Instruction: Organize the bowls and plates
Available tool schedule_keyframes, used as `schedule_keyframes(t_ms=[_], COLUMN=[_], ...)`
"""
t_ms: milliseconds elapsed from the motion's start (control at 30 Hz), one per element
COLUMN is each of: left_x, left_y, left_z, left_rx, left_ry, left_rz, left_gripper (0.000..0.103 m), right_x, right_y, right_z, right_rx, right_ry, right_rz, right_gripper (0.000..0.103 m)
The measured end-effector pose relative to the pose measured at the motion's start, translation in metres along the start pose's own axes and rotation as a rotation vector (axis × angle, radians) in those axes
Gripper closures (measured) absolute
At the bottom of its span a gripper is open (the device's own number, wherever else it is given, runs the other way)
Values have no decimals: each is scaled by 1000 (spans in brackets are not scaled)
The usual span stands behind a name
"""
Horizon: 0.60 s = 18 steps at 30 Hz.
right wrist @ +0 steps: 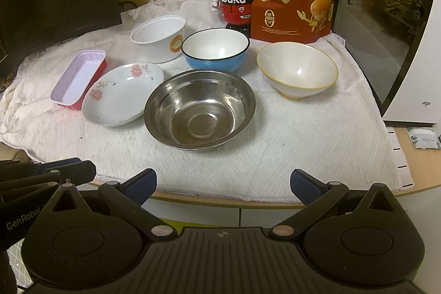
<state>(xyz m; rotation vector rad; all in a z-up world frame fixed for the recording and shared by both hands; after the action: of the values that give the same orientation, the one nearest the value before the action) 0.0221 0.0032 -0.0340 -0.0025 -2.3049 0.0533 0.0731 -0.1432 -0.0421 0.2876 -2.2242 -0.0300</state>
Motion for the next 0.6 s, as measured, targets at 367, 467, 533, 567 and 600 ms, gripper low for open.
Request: schedule_keyframes(t_ms=[367, 467, 533, 567, 600], left_x=[-3, -7, -10, -12, -14], left_y=[5, 8, 11, 13, 16], left_z=[-2, -7, -11, -13, -17], left_rx=[4, 9, 17, 27, 36], left_ry=[1, 3, 3, 2, 0], left_rz=[9, 16, 27, 40, 52], left_gripper=[89, 89, 89, 89, 89], right_x=[-2, -4, -5, -7, -8], right_y=[0, -1, -2, -2, -3], right_z=[-4, -5, -7, -8, -10], right_rx=[-8, -16, -24, -29, -38], right_ry=[1, 0, -3, -6, -10], right_rz=[4, 7, 8, 8, 7], right_gripper=[0, 0, 0, 0, 0])
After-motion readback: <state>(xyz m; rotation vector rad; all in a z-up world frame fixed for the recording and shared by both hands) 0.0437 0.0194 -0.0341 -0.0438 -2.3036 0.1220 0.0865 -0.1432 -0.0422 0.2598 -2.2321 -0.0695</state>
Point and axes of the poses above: each gripper's, at about its wrist camera, not at the fingertips, and x roughly against the way its jaws point, y to its left, z to its underside, the point moved 3 cm from there along -x, roughly the way its jaws point, and after that the axes turned 5 degrees about -x, right-handed, at the moved point
